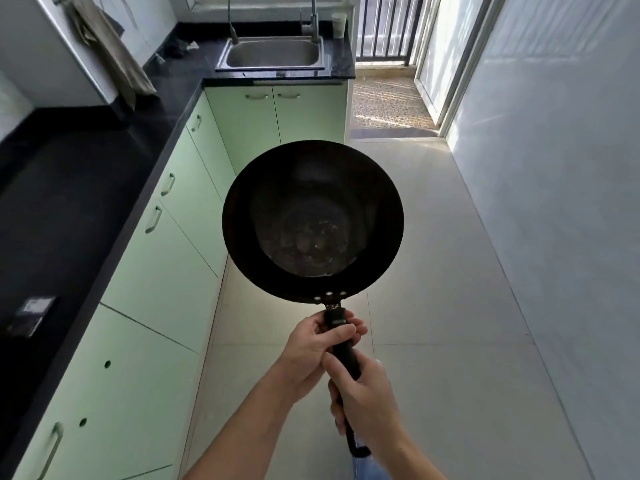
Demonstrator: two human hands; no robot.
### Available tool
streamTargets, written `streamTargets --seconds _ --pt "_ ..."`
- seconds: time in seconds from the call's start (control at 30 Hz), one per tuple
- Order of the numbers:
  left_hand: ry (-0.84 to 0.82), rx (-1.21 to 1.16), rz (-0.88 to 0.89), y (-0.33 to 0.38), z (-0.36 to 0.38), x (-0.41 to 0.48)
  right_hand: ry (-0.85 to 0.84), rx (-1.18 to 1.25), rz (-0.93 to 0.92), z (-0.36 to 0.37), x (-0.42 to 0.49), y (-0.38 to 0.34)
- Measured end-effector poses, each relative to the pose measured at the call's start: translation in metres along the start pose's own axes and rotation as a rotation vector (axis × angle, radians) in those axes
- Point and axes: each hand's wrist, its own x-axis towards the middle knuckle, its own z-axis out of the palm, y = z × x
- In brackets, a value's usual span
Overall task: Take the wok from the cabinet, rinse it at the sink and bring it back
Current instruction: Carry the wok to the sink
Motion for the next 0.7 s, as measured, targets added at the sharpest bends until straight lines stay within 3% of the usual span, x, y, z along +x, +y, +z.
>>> streamTargets --seconds 0.37,0.7 --pt "0.106 -0.065 0.065 0.110 0.050 0.189 -0.086 -0.031 -0.001 -0.068 0.216 -0.083" --pt "0.173 -0.106 0.125 0.200 0.033 0.314 -0.153 -0.107 -0.014 -0.063 0.371 -0.133"
